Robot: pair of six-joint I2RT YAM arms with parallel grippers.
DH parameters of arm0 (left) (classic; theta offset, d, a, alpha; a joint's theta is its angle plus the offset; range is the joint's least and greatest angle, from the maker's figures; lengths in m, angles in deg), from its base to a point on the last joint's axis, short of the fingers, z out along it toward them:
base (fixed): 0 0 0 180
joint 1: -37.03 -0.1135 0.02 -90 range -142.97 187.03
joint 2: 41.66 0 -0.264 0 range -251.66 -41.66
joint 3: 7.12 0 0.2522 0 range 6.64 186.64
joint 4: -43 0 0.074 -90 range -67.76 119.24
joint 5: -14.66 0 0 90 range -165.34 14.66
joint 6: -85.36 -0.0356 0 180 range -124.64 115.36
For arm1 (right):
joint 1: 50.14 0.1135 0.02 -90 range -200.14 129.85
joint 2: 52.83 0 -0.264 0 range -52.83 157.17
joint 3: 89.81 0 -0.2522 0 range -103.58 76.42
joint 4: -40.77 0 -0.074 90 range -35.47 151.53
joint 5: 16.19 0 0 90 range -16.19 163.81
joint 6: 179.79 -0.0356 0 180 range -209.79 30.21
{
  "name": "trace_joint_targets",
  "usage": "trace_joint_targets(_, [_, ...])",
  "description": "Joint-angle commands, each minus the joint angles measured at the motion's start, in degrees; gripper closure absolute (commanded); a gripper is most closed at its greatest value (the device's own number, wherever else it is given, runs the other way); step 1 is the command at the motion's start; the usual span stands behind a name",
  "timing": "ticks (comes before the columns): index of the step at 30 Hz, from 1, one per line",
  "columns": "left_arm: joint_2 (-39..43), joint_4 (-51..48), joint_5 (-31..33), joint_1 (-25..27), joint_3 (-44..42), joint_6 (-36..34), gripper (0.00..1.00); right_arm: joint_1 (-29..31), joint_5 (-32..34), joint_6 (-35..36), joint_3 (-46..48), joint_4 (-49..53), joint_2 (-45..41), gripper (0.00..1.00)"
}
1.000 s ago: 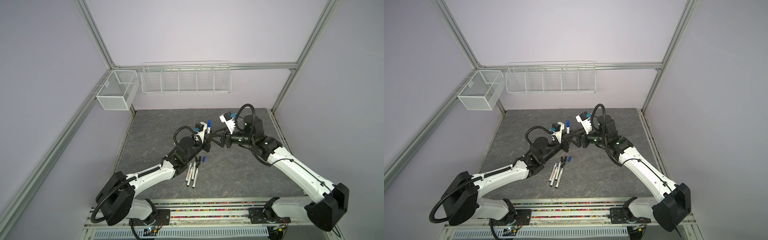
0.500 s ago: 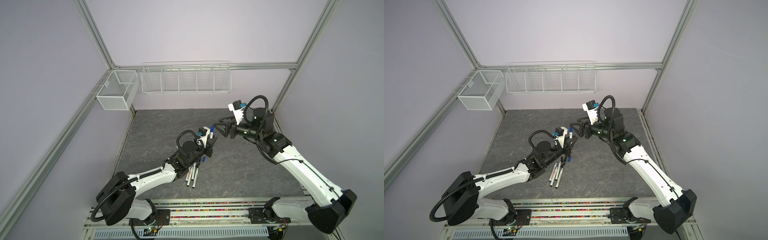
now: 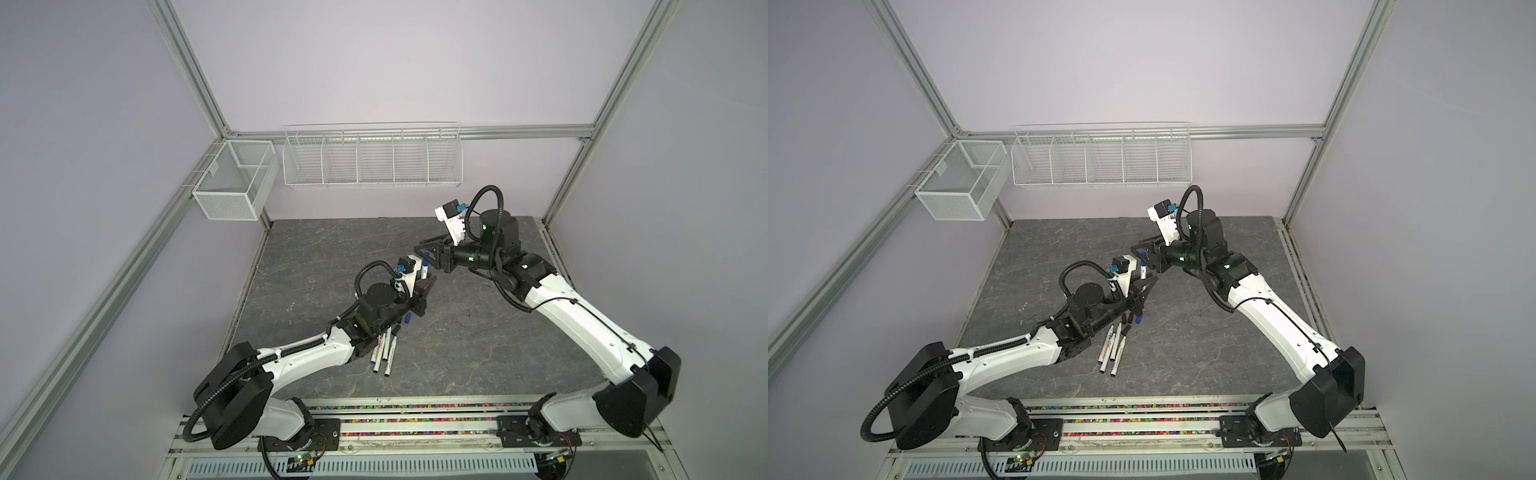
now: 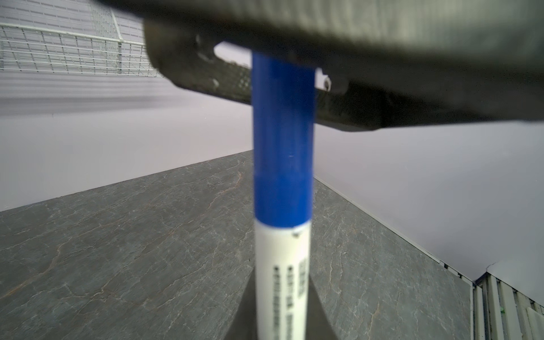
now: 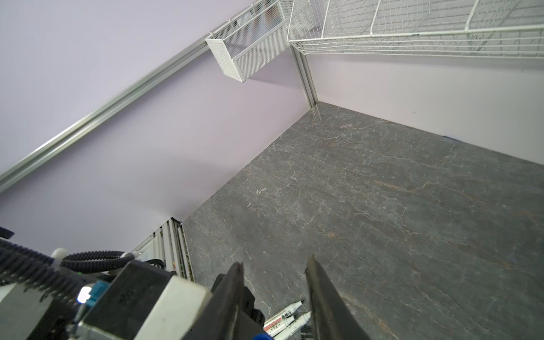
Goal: Insert the pens into the pen caps
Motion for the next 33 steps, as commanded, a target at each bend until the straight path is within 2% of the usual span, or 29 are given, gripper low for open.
trace_joint_targets(1, [-0.28, 0.94, -0.22, 0.23, -0.21, 0.76, 1.0, 0.25, -0.92, 0.05, 0.65, -0.17, -0.44, 0.65])
trace_joint_targets(6, [0.09, 0.92, -0.13, 0.24, 0.35, 0.72, 1.0, 0.21, -1.61, -0.49, 1.51, -0.43, -0.14, 0.8])
trace_joint_targets(9, [0.51, 0.1, 0.0, 0.24, 1.25, 0.37, 1.0, 0.21, -2.27, -0.7, 1.91, -0.2, -0.15, 0.85])
trace_joint_targets(18, [4.66, -1.06, -0.71, -1.46, 6.09, -3.16, 1.0, -1.07, -7.85, -1.41, 5.54, 3.87, -1.83, 0.91])
trace_joint_targets(24, [6.58, 3.69, -8.8, -6.56, 9.45, 0.42, 1.0, -2.6, -11.58, 0.47, 7.15, 10.62, -1.97, 0.92])
trace_joint_targets(33, [4.4, 8.67, -17.95, -7.72, 14.96, 6.31, 1.0, -3.98, -18.45, 0.09, 6.32, 12.87, 1.25, 0.93])
